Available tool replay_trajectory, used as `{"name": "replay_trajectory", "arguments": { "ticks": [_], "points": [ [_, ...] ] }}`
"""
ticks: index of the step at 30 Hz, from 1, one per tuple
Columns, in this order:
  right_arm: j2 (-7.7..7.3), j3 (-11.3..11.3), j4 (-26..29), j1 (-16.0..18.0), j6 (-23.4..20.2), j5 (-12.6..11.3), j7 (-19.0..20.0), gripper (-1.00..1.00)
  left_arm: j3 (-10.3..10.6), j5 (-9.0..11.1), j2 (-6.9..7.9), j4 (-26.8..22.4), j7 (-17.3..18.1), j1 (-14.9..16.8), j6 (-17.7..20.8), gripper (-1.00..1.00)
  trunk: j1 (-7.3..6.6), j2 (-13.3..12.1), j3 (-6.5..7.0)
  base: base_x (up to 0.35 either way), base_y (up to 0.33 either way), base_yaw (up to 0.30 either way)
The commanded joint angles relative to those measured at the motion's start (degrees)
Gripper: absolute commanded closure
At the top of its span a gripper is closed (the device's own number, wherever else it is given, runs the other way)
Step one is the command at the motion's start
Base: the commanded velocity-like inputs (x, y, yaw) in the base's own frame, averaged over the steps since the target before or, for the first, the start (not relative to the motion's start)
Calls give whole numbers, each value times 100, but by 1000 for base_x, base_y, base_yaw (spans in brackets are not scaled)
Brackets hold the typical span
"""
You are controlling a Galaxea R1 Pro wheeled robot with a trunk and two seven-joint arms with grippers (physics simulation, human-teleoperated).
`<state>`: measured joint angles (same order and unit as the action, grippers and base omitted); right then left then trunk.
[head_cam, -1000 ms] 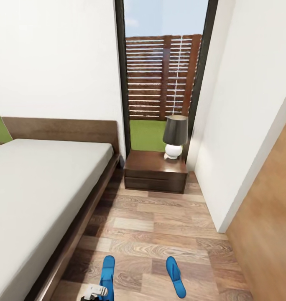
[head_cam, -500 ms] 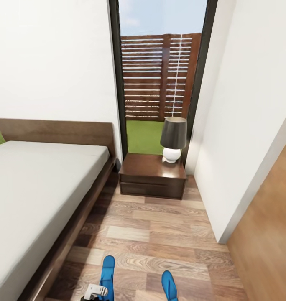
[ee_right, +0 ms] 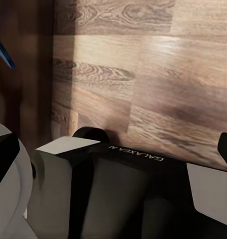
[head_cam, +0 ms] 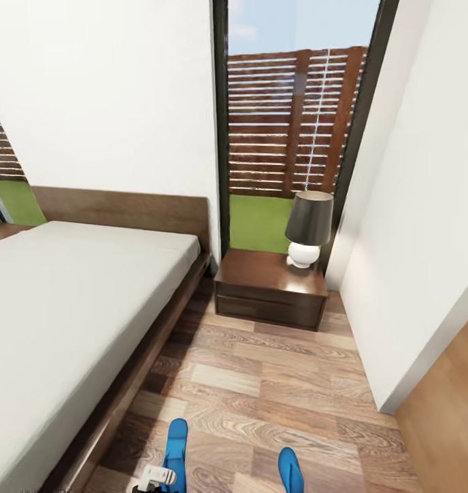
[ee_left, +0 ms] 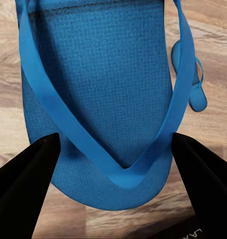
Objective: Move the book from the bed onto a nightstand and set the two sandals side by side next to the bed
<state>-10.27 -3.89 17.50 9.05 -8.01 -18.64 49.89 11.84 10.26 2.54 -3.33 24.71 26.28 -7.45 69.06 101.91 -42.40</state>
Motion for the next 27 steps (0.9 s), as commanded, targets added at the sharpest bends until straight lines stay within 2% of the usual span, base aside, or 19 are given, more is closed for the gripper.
{"name": "replay_trajectory", "arguments": {
  "ticks": [1, 9, 27],
  "points": [
    [-6, -39, 8, 0, -43, -60, 3, -100, 46, 55, 1, 7, 16, 6, -19, 100, -1, 2, -9, 0, 0, 217],
    [-7, -40, 8, 0, -43, -61, 3, -100, 46, 55, 1, 7, 16, 8, -19, 100, -1, 2, -24, 0, 0, 161],
    [-5, -37, 8, 0, -43, -61, 3, -100, 47, 55, 1, 7, 16, 7, -19, 100, -1, 2, -24, 0, 0, 7]
  ]
}}
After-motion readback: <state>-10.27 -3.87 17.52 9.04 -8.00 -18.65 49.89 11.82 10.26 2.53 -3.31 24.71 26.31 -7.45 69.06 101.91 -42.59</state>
